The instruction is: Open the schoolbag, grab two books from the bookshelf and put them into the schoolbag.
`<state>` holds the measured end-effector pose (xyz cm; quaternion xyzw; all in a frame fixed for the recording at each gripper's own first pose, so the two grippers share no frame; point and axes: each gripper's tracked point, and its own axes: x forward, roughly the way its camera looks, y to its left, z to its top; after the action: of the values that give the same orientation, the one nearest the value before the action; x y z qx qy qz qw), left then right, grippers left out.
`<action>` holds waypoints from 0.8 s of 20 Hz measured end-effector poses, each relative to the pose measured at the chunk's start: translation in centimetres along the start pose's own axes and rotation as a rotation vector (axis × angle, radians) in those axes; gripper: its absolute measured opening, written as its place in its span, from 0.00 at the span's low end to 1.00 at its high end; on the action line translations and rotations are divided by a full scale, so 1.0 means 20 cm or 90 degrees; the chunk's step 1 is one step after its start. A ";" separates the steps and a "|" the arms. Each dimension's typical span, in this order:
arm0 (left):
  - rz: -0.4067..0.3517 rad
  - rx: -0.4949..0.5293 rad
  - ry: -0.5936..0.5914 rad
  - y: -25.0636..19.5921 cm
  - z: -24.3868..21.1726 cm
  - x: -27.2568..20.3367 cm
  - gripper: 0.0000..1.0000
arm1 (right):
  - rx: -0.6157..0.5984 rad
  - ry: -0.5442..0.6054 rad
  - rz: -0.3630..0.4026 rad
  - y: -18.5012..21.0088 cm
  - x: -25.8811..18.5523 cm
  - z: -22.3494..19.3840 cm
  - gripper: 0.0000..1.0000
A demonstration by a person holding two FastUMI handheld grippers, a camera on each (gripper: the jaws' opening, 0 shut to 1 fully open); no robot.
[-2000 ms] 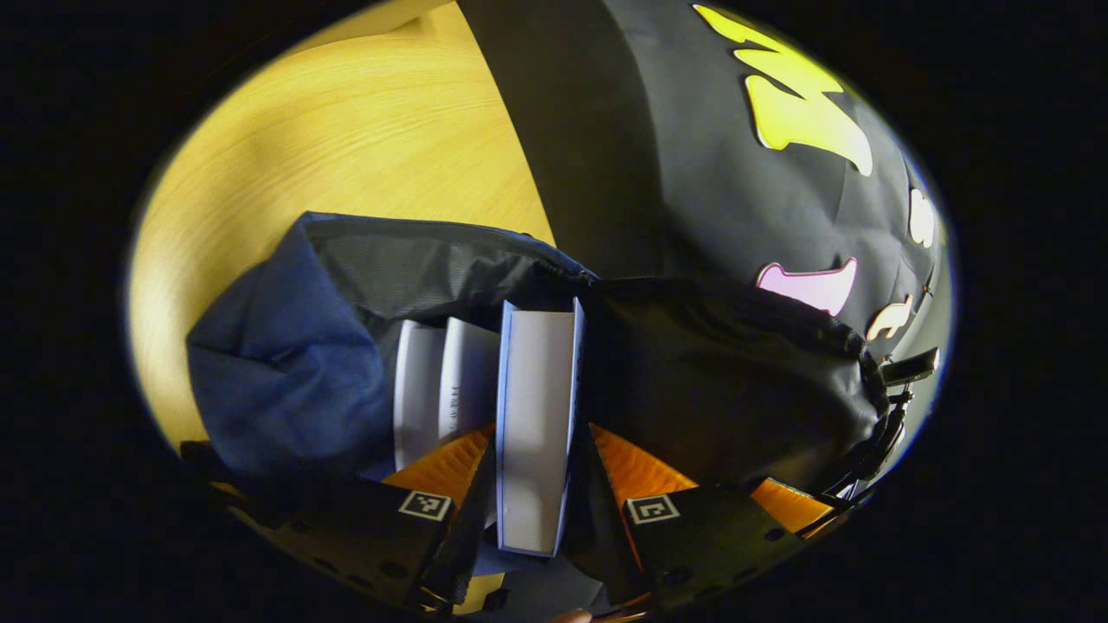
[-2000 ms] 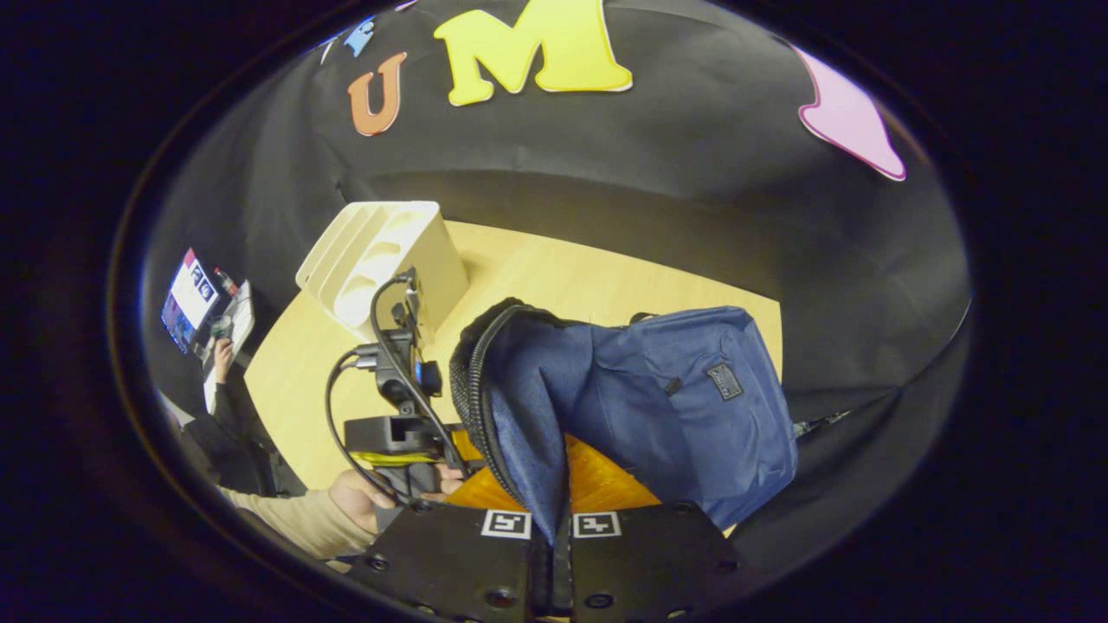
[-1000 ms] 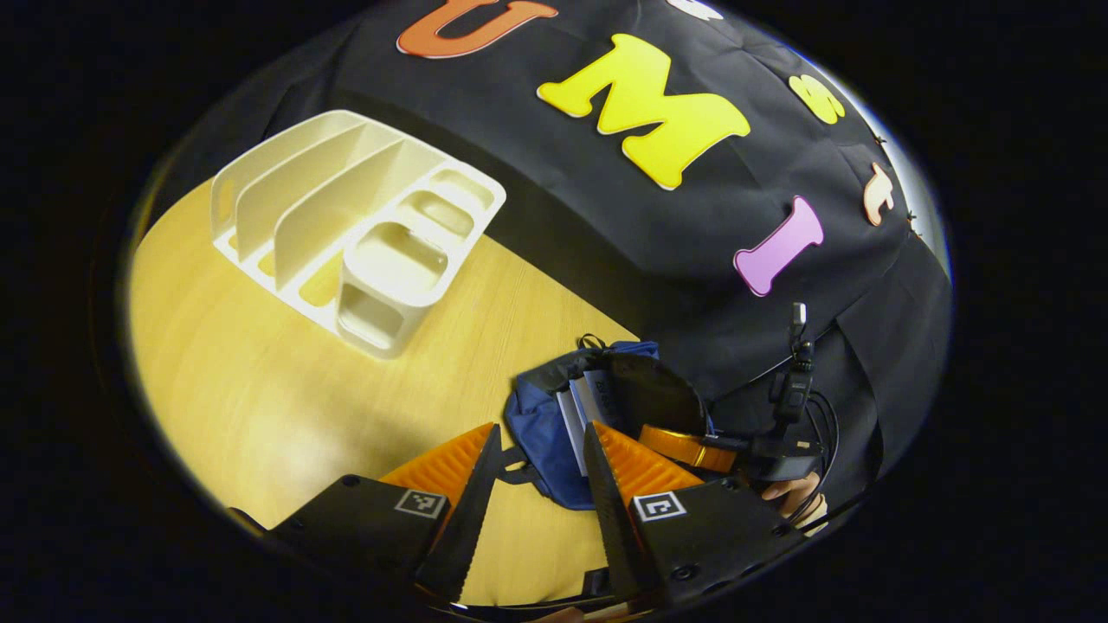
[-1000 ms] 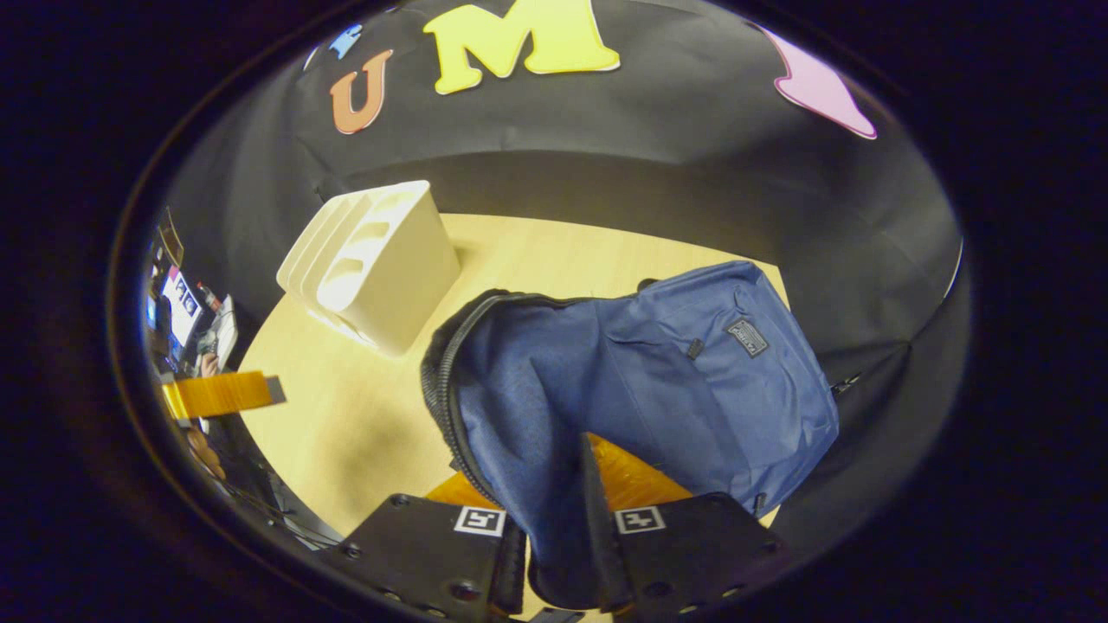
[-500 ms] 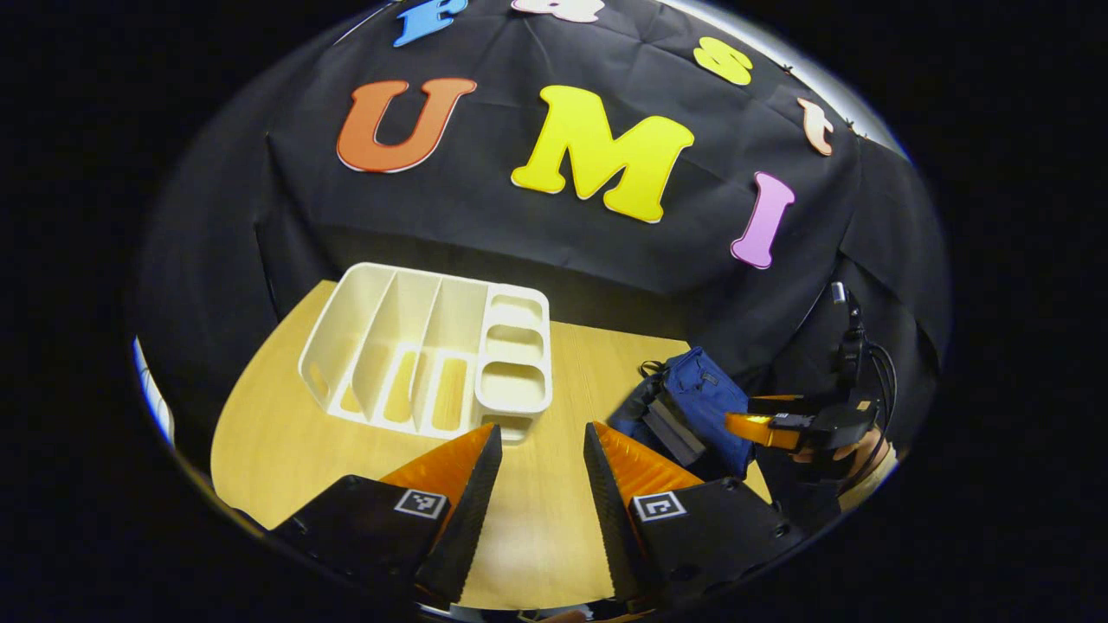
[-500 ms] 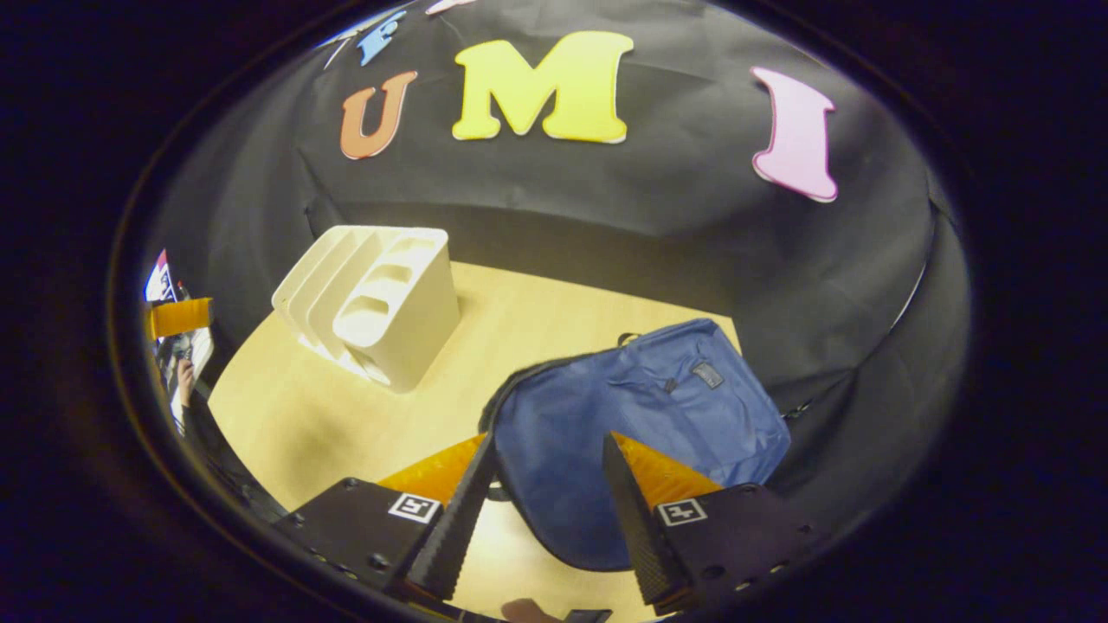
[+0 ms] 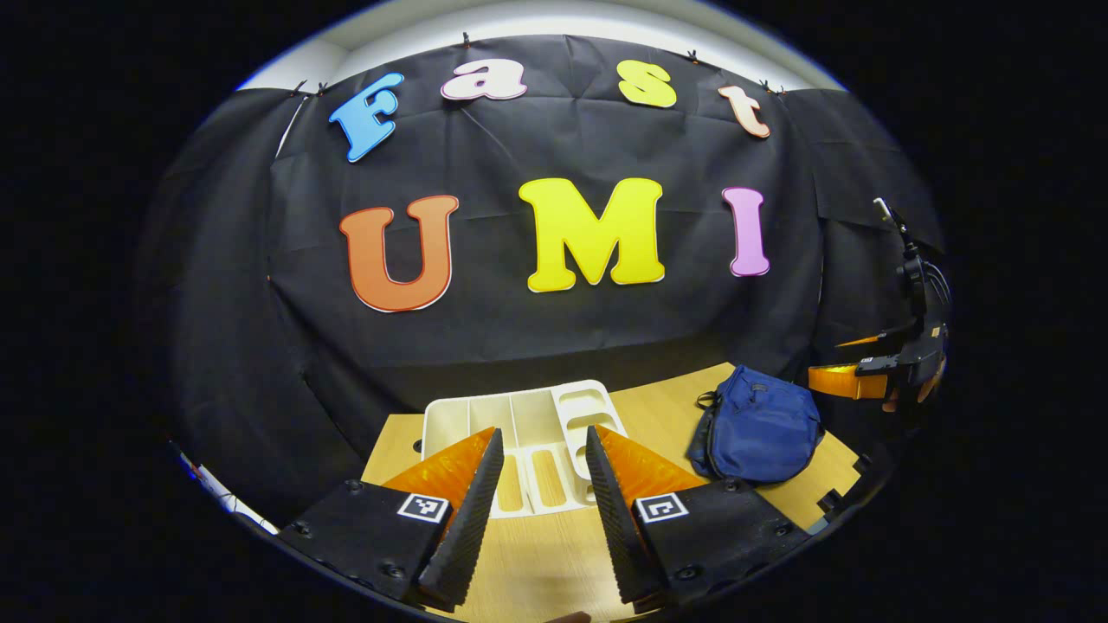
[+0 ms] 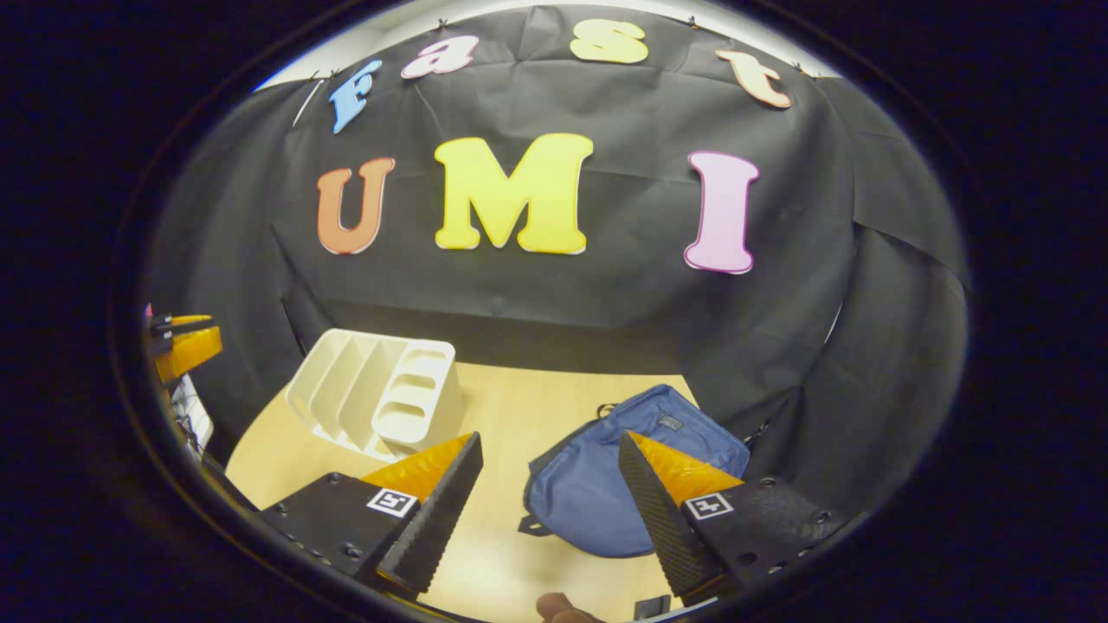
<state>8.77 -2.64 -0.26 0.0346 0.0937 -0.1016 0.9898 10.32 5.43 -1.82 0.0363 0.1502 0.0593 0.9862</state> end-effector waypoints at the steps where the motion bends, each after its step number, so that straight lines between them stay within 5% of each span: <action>1: 0.008 -0.019 0.000 0.02 0.01 -0.02 0.65 | 0.000 -0.008 0.000 0.02 -0.05 0.02 0.96; 4: 0.094 -0.021 -0.053 0.20 0.10 -0.06 0.65 | 0.011 -0.066 -0.031 0.00 -0.17 0.15 0.96; 7: 0.102 -0.035 -0.084 0.17 0.17 -0.10 0.69 | 0.022 -0.103 -0.039 0.01 -0.30 0.20 0.96; 8: 0.113 -0.038 -0.085 0.17 0.17 -0.10 0.80 | 0.017 -0.113 -0.043 0.00 -0.33 0.21 0.96; 10: 0.121 -0.040 -0.089 0.15 0.18 -0.11 0.85 | 0.013 -0.134 -0.044 0.00 -0.38 0.23 0.96; 11: 0.120 -0.044 -0.092 0.13 0.19 -0.12 0.80 | 0.011 -0.147 -0.048 -0.01 -0.40 0.23 0.96; 14: 0.119 -0.049 -0.109 0.08 0.22 -0.16 0.97 | 0.006 -0.177 -0.058 -0.03 -0.46 0.20 0.96; 16: 0.133 -0.041 -0.121 0.09 0.23 -0.17 0.97 | 0.006 -0.185 -0.059 -0.04 -0.49 0.16 0.99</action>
<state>6.67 -0.67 4.96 0.0023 -0.0013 0.0024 1.0000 2.05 3.21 3.95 0.0421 0.0078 0.0070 0.9991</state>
